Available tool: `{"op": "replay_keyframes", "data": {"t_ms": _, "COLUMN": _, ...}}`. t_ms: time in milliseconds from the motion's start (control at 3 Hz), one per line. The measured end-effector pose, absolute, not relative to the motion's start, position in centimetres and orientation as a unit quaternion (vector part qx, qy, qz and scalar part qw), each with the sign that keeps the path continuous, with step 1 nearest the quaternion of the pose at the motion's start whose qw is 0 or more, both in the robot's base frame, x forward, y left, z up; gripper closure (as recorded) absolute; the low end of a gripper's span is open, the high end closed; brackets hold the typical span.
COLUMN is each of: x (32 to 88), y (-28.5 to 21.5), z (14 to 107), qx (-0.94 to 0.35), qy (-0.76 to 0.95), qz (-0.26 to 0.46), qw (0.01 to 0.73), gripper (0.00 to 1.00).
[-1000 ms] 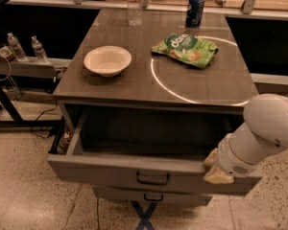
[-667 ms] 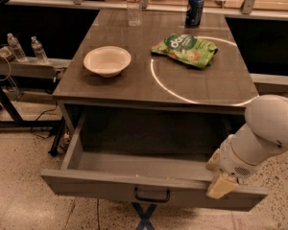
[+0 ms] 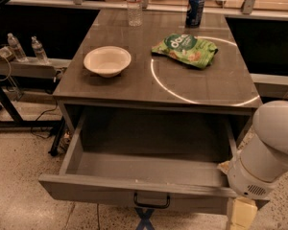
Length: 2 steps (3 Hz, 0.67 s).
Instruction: Open top drawer
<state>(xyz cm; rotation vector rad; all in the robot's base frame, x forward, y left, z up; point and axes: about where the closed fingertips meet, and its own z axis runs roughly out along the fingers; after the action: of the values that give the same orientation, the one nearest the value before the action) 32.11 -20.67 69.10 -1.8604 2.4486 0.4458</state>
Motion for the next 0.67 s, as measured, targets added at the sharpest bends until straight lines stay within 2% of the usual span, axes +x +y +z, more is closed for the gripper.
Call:
{"op": "replay_keyframes", "data": {"t_ms": 333, "x": 31.8, "y": -20.7, "z": 71.6, "qx": -0.6, "qy": 0.788, "qz": 0.138, "qw": 0.011, "gripper": 0.0}}
{"op": "replay_keyframes", "data": {"t_ms": 667, "x": 33.6, "y": -20.1, "z": 75.0, "qx": -0.612, "qy": 0.781, "qz": 0.115, "qw": 0.04, "gripper": 0.0}}
